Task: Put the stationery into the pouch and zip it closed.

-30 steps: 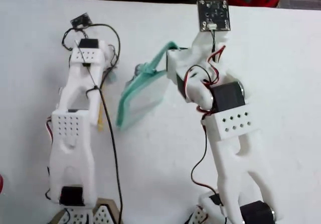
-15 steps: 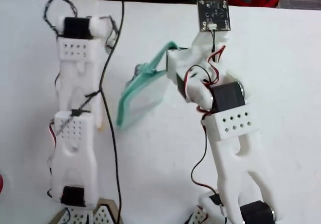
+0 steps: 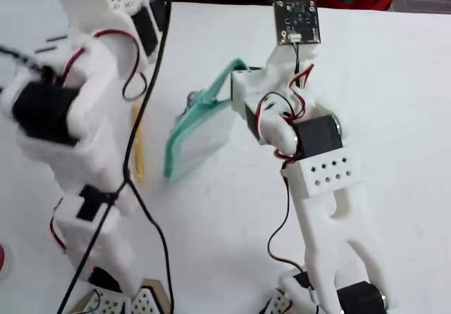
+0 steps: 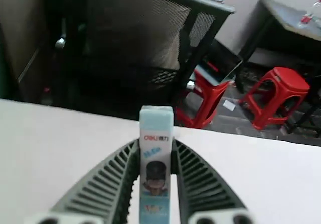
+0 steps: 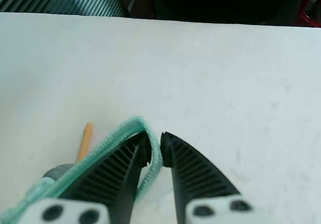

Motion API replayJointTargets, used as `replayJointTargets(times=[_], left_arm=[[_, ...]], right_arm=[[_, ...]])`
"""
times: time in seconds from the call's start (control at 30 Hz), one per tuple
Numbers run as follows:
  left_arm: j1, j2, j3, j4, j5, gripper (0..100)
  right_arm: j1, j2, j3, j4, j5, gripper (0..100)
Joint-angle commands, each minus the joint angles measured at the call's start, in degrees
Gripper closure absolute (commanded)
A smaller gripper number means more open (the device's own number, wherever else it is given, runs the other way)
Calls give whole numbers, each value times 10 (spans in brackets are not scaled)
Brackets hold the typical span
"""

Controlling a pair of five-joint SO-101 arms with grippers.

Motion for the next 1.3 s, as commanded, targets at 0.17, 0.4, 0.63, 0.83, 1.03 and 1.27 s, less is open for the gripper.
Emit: replayJointTargets(times=[0.17,0.4,0.63,0.83,1.03,1.27], left_arm=[[56,-158,0,1,-50,976],[139,-305,127,1,-98,976],[138,-439,419,-75,-97,976],[98,-499,709,-264,-60,976],[96,-650,1043,-513,-40,976],[110,-758,1380,-901,-84,950]], right_arm=[[-7,5,9,-1,8,981],[-7,5,9,0,8,981],[-8,6,10,0,8,981],[-8,6,10,0,8,981],[-8,6,10,-1,8,981],[-8,6,10,0,6,981]])
